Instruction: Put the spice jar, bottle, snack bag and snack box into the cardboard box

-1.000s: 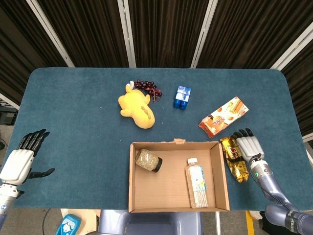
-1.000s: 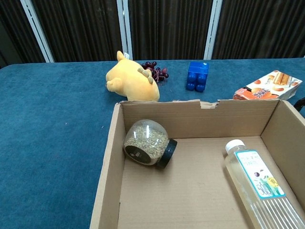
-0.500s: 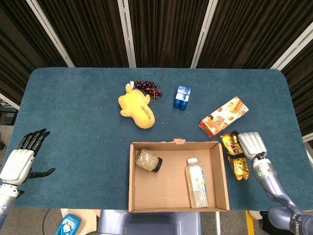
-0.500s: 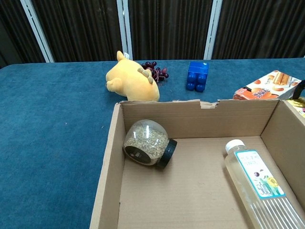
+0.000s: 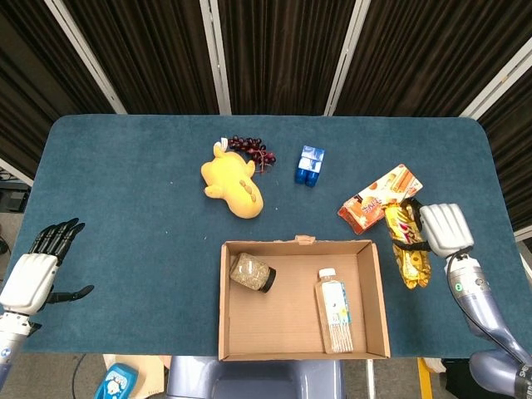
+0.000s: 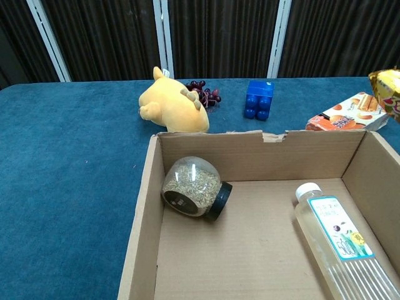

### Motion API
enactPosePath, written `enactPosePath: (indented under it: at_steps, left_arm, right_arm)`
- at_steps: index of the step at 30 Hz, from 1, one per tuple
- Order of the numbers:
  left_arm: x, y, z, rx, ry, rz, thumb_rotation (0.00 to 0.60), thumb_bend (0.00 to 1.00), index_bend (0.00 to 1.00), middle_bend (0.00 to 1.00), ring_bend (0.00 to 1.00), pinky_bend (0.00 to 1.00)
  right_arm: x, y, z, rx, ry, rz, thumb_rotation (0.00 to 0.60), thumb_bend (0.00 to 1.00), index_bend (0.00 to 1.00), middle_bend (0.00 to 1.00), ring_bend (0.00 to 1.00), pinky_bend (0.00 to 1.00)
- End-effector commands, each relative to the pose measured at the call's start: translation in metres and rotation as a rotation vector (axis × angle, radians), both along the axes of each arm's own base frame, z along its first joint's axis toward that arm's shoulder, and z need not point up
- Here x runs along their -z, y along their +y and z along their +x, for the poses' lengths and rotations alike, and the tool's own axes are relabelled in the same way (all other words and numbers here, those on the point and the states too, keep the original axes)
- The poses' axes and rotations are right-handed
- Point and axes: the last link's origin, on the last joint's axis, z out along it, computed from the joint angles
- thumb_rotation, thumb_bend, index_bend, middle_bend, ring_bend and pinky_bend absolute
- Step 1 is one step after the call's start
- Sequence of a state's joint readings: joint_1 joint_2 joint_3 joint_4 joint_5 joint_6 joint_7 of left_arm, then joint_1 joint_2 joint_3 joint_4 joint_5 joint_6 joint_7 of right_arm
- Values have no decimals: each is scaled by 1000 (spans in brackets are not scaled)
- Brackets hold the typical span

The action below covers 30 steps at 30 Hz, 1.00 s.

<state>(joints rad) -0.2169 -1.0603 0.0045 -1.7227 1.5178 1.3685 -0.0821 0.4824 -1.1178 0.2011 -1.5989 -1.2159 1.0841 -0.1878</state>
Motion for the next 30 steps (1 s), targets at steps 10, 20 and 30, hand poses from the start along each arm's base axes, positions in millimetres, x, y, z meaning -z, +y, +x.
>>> enactPosePath:
  at_steps: [10,20,30]
  left_arm:
    - [0,-1,0,1,0,0,600,55,18,0,0,3]
    - [0,-1,-1,1,-4,-2,600,56,18,0,0,3]
    - [-1,0,-2,-2,-12,4,600,56,18,0,0,1]
  right_arm:
    - [-15,35,82,-221,-110,29,600,350,755,663,631,727]
    - [28,73,104,-258,-99,240,600,336,692,607,573,701]
    - [68,94,113,-205,-45,437,600,45,148,53,30,150]
